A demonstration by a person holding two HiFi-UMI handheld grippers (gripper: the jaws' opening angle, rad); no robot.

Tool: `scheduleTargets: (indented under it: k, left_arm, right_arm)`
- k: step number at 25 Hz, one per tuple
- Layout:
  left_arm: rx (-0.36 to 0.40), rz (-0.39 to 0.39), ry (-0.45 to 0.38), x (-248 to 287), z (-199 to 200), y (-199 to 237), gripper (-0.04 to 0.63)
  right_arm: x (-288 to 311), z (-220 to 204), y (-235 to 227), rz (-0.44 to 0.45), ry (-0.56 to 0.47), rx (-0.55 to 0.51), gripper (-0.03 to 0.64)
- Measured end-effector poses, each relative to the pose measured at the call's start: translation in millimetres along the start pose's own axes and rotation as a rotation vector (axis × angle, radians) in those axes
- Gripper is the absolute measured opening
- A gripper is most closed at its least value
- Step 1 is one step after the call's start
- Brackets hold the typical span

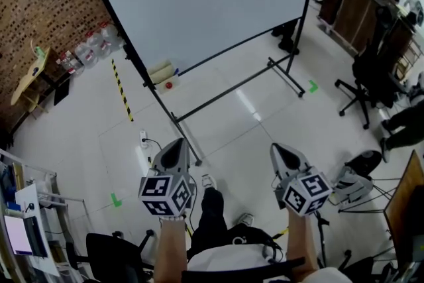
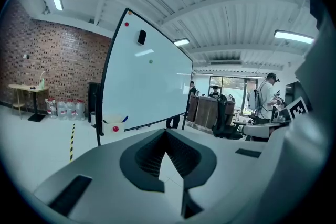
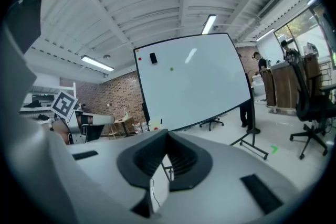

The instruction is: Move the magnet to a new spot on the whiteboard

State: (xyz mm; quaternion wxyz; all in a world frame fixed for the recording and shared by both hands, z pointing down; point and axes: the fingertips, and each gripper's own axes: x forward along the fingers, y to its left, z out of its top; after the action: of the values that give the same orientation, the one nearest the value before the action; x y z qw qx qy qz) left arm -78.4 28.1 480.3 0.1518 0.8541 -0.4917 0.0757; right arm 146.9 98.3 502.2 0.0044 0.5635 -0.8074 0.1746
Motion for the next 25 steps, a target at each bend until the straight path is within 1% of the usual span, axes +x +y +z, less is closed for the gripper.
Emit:
scheduleTargets:
  k: [5, 10, 14, 18, 22, 25]
  left_arm:
    - [0.010, -0.024, -0.027, 59, 30, 8, -0.009]
    - [0.012, -0.056, -0.046, 127, 70, 37, -0.009]
    - [0.031, -0.094, -0.065, 173, 109, 64, -0.009]
    - [0.061, -0.132, -0.089, 205, 145, 92, -0.009]
    - [0.069, -0.177, -0.098, 230, 169, 112, -0.009]
    - [0.070, -0.188, -0.109, 250, 181, 113, -0.009]
  right_arm:
    - [42, 31, -25, -0.009, -0.024, -0.025, 0.012]
    - [110, 72, -48, -0.025, -0.068, -0.025, 0.012]
    - [168, 107, -52, -0.033, -0.092, -0.038, 0.012]
    - [223, 133, -45, -0.038, -0.111, -0.061, 0.012]
    - [266, 151, -39, -0.043, -0.127, -0.063, 0.012]
    - [287, 164, -43, -0.029, -0.136, -0.085, 0.012]
